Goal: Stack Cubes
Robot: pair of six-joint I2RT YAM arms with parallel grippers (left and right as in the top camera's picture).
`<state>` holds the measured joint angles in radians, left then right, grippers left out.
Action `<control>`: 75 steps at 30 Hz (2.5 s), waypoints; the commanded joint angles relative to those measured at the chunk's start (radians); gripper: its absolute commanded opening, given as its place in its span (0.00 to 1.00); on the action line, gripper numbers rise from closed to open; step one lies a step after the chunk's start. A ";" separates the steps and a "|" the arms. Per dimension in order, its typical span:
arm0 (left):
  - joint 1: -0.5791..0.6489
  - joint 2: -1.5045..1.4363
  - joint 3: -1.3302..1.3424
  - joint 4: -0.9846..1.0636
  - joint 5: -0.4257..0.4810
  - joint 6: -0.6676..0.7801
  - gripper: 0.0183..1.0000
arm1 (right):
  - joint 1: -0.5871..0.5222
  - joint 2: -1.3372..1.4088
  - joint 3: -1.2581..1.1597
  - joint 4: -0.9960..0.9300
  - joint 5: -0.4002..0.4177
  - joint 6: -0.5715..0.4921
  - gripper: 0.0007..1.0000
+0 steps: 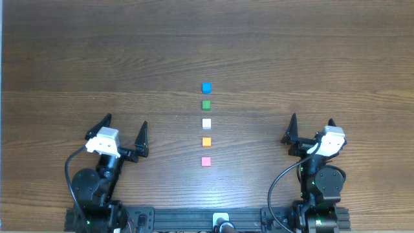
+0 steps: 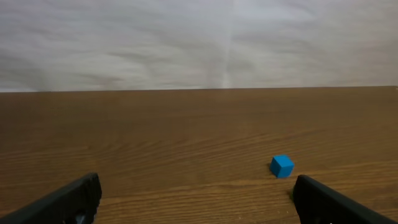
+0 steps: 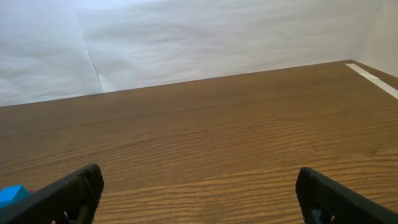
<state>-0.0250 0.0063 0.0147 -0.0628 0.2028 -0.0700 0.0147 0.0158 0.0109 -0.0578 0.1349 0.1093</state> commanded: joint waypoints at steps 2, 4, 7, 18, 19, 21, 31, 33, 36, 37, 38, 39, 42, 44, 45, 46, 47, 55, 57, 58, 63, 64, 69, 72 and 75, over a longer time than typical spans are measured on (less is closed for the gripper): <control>0.007 0.001 -0.008 0.005 -0.002 0.018 1.00 | 0.006 -0.010 -0.006 -0.002 0.017 0.009 0.99; 0.007 0.001 -0.008 0.004 -0.002 0.018 1.00 | 0.006 -0.010 -0.006 -0.002 0.017 0.009 0.99; 0.007 0.001 -0.008 0.005 -0.002 0.018 1.00 | 0.006 -0.010 -0.006 -0.002 0.017 0.009 0.99; 0.007 0.001 -0.008 0.005 -0.002 0.018 1.00 | 0.006 -0.010 -0.006 -0.002 0.017 0.009 0.99; 0.007 0.001 -0.008 0.005 -0.002 0.018 1.00 | 0.006 -0.010 -0.006 -0.002 0.017 0.009 0.99; 0.007 0.001 -0.008 0.004 -0.002 0.018 1.00 | 0.006 -0.010 -0.006 -0.002 0.017 0.009 0.99; 0.007 0.001 -0.008 0.005 -0.002 0.018 1.00 | 0.006 -0.010 -0.006 -0.002 0.017 0.009 0.99; 0.007 0.001 -0.008 0.005 -0.002 0.018 1.00 | 0.006 -0.010 -0.006 -0.002 0.017 0.009 0.99; 0.007 0.001 -0.008 0.005 -0.002 0.018 1.00 | 0.006 -0.010 -0.006 -0.002 0.017 0.009 0.99; 0.007 0.001 -0.008 0.005 -0.002 0.018 1.00 | 0.006 -0.010 -0.006 -0.002 0.017 0.009 0.99; 0.007 0.001 -0.008 0.004 -0.002 0.018 1.00 | 0.006 -0.010 -0.006 -0.002 0.017 0.009 0.99; 0.007 0.001 -0.008 0.004 -0.002 0.018 1.00 | 0.006 -0.010 -0.006 -0.002 0.017 0.009 0.99; 0.007 0.001 -0.008 0.005 -0.002 0.018 1.00 | 0.006 -0.010 -0.006 -0.002 0.017 0.009 0.99; 0.007 0.001 -0.008 0.005 -0.002 0.018 1.00 | 0.006 -0.010 -0.006 -0.002 0.017 0.009 0.99; 0.007 0.001 -0.008 0.005 -0.002 0.016 1.00 | 0.006 -0.010 -0.006 -0.002 0.016 0.009 0.99; 0.007 0.001 -0.008 0.005 -0.001 0.005 1.00 | 0.006 -0.010 -0.006 -0.002 0.017 0.009 0.99; 0.007 0.001 -0.008 0.006 0.003 -0.005 1.00 | 0.006 -0.010 -0.006 -0.002 0.017 0.009 0.99; 0.010 0.013 0.029 0.052 0.023 -0.181 1.00 | 0.006 -0.010 -0.006 -0.002 0.017 0.009 0.99; 0.002 0.064 0.093 0.051 0.078 -0.203 1.00 | 0.006 -0.010 -0.006 -0.002 0.017 0.009 0.99; -0.006 0.106 0.138 0.047 0.108 -0.208 1.00 | 0.006 -0.010 -0.006 -0.002 0.016 0.009 0.99; -0.062 0.421 0.537 -0.187 0.261 -0.234 1.00 | 0.006 -0.010 -0.006 -0.002 0.017 0.009 0.99; -0.074 0.483 0.629 -0.270 0.277 -0.235 1.00 | 0.006 -0.010 -0.006 -0.002 0.017 0.009 0.99; -0.163 0.788 1.078 -0.763 0.270 -0.280 0.99 | 0.006 -0.010 -0.006 -0.002 0.017 0.009 0.99; -0.241 0.933 1.236 -0.975 0.185 -0.380 0.99 | 0.006 -0.010 -0.006 -0.002 0.017 0.009 0.99; -0.331 1.035 1.266 -1.060 0.114 -0.473 0.99 | 0.006 -0.010 -0.006 -0.002 0.017 0.009 0.99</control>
<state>-0.2962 0.9638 1.2610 -1.0851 0.3923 -0.4210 0.0147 0.0154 0.0109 -0.0582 0.1394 0.1089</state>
